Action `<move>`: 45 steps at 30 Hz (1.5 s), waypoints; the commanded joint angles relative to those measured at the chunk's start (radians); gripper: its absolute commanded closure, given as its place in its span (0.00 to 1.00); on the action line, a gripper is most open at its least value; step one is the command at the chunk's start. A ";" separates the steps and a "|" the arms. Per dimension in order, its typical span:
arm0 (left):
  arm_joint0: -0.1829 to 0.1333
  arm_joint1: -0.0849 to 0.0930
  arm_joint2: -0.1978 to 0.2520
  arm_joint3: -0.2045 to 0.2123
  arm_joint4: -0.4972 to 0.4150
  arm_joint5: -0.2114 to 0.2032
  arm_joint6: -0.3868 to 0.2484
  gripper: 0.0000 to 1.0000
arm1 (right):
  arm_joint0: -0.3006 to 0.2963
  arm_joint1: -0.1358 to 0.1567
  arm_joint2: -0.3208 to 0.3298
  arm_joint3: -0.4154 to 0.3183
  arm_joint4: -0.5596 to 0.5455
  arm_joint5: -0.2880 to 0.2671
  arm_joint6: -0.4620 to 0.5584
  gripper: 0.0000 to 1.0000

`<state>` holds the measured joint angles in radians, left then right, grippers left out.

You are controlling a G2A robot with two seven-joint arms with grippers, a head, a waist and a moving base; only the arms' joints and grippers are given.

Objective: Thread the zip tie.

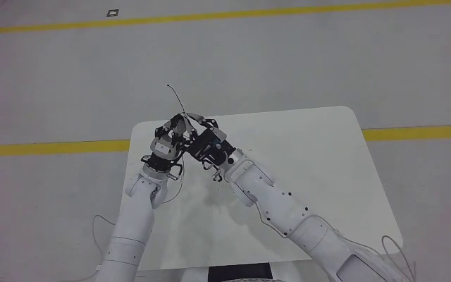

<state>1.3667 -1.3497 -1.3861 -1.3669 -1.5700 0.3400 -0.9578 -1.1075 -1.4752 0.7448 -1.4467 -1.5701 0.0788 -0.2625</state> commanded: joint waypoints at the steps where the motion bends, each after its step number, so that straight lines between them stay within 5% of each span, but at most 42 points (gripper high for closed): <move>1: 0.000 0.000 0.000 0.000 0.000 0.000 0.000 1.00 | 0.001 -0.001 0.001 0.002 0.000 0.000 0.001 0.96; 12: 0.000 0.000 0.000 0.000 0.000 0.000 0.000 1.00 | 0.003 0.002 0.009 0.006 0.000 -0.004 0.000 1.00; 45: 0.000 0.000 0.000 0.000 0.000 0.000 0.000 1.00 | -0.102 0.074 0.094 -0.092 0.000 0.004 0.035 1.00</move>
<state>1.3667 -1.3497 -1.3861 -1.3669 -1.5700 0.3400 -0.9578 -1.2062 -1.4049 0.8364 -1.5357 -1.5700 0.0815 -0.2289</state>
